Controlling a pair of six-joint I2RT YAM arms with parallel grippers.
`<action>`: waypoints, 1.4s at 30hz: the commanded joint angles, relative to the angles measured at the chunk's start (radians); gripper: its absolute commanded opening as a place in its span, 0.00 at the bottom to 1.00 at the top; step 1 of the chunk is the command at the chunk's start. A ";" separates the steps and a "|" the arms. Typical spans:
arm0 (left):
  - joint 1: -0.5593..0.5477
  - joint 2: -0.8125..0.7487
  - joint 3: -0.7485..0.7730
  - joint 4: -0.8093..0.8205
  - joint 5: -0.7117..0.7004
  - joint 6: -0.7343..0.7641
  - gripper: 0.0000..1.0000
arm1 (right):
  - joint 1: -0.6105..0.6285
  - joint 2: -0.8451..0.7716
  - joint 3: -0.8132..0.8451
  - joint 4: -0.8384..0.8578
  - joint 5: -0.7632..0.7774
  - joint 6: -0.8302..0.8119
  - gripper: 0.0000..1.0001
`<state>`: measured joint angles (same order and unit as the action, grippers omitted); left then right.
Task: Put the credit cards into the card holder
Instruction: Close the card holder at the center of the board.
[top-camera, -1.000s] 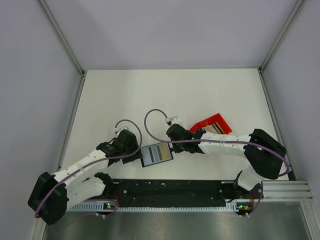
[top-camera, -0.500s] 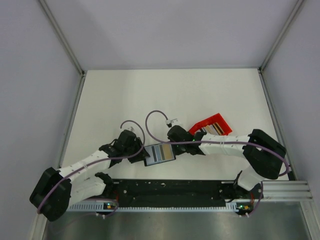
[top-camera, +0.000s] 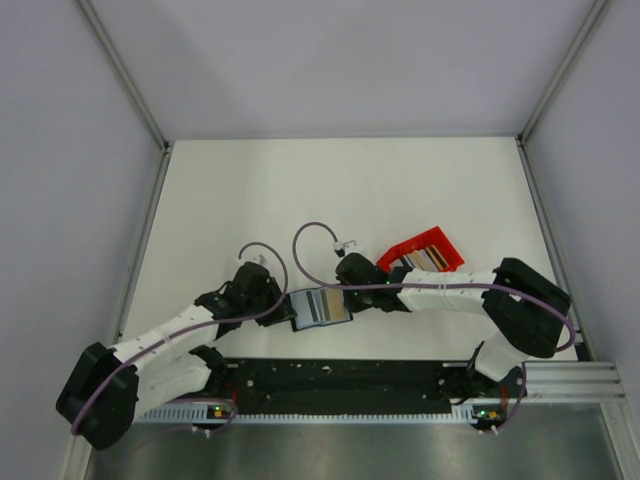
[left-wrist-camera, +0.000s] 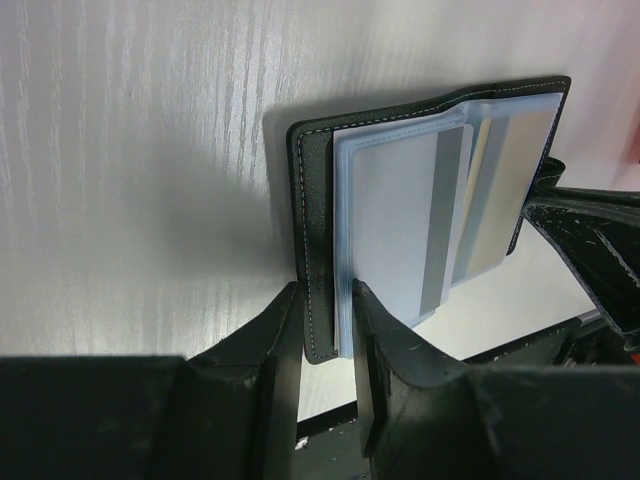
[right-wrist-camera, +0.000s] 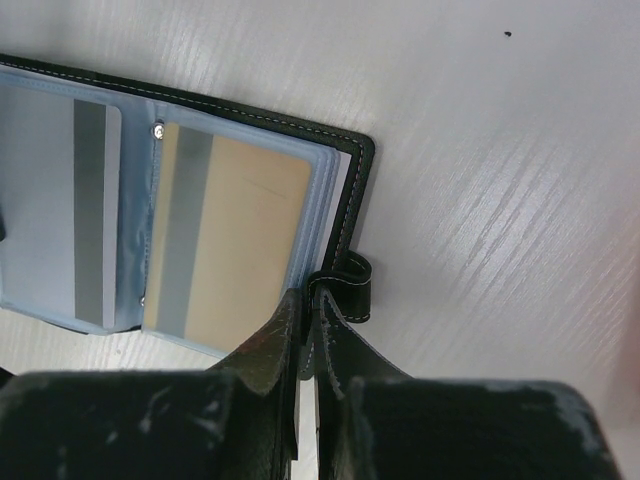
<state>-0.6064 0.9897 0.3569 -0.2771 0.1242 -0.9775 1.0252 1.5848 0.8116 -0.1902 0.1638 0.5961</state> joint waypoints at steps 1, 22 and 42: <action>-0.001 -0.039 0.027 0.121 0.064 -0.018 0.29 | 0.012 0.026 -0.025 0.029 -0.047 0.030 0.00; -0.003 -0.017 0.097 0.208 0.175 0.013 0.32 | 0.010 0.021 -0.034 0.031 -0.020 0.060 0.00; -0.061 0.200 0.301 0.125 0.242 0.186 0.37 | 0.012 -0.135 -0.158 0.118 0.074 0.211 0.00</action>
<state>-0.6495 1.1191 0.6029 -0.1047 0.3611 -0.8661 1.0256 1.5013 0.6910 -0.0818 0.1967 0.7475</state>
